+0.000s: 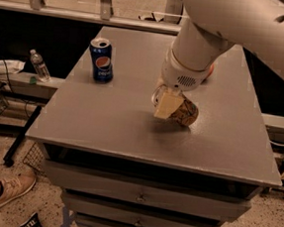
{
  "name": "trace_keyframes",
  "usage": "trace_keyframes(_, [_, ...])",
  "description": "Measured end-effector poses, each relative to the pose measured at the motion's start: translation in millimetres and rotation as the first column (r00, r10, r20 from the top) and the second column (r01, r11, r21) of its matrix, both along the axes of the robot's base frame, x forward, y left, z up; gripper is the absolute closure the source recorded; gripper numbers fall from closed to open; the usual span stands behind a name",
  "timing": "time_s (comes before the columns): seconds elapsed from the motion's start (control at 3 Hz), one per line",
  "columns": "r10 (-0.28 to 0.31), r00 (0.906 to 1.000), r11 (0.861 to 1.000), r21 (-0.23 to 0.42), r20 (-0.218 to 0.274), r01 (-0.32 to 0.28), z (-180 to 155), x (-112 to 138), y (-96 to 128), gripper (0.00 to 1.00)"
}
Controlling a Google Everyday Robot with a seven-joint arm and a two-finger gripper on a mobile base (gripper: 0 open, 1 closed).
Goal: Knock orange can over
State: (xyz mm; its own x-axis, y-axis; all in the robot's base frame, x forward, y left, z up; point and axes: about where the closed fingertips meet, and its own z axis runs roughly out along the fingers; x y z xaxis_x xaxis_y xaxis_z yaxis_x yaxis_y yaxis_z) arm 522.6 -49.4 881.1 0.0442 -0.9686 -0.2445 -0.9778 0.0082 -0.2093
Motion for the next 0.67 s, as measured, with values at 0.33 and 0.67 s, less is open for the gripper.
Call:
trace_keyframes(0.33, [0.038,0.9988,0.999,0.013,-0.03,-0.037,-10.0,-1.6,12.4,1.0])
trace_keyframes(0.67, [0.067,0.9958,0.997,0.028,-0.062,-0.065,-20.1,-2.9,22.3,1.0])
